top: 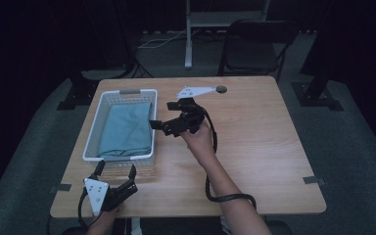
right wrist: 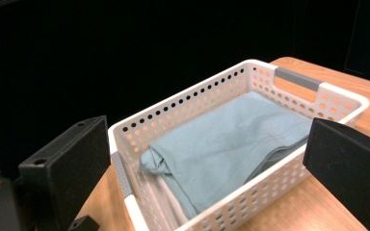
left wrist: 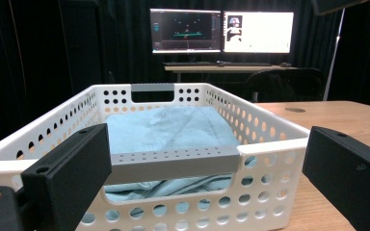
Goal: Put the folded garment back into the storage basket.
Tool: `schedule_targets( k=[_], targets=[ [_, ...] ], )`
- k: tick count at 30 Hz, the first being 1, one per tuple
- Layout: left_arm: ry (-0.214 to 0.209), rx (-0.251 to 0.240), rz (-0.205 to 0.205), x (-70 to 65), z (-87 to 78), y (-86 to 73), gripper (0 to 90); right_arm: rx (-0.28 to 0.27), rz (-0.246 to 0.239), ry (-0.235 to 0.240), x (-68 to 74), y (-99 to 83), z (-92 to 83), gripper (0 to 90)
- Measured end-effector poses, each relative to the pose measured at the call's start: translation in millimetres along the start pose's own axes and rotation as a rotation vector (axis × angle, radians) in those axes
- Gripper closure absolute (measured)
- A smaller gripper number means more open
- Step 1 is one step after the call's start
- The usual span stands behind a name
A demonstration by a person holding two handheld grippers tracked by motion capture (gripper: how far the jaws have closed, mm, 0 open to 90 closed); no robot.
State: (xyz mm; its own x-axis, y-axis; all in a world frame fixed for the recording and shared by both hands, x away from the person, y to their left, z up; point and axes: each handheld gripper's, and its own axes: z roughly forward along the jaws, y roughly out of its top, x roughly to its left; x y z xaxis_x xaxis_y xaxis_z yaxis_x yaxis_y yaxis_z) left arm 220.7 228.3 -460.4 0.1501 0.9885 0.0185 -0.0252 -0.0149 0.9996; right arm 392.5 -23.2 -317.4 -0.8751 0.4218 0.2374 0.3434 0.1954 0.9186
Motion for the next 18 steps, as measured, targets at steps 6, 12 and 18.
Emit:
schedule_targets(
  k=[6, 12, 18],
  targets=[
    [0.0, 0.0, -0.001, 0.0, 0.0, 0.0, 4.4, 0.009, -0.006, -0.015, 0.8, 0.6, -16.5, 3.0],
    [0.001, 0.001, 0.0, -0.1, 0.1, 0.0, 4.4, 0.006, -0.021, -0.046, -0.9, -1.8, -36.3, 3.0],
    [0.001, 0.001, 0.001, 0.1, -0.1, 0.0, 4.4, -0.019, -0.029, -0.109, -5.2, -7.3, -64.2, 3.0]
  ],
)
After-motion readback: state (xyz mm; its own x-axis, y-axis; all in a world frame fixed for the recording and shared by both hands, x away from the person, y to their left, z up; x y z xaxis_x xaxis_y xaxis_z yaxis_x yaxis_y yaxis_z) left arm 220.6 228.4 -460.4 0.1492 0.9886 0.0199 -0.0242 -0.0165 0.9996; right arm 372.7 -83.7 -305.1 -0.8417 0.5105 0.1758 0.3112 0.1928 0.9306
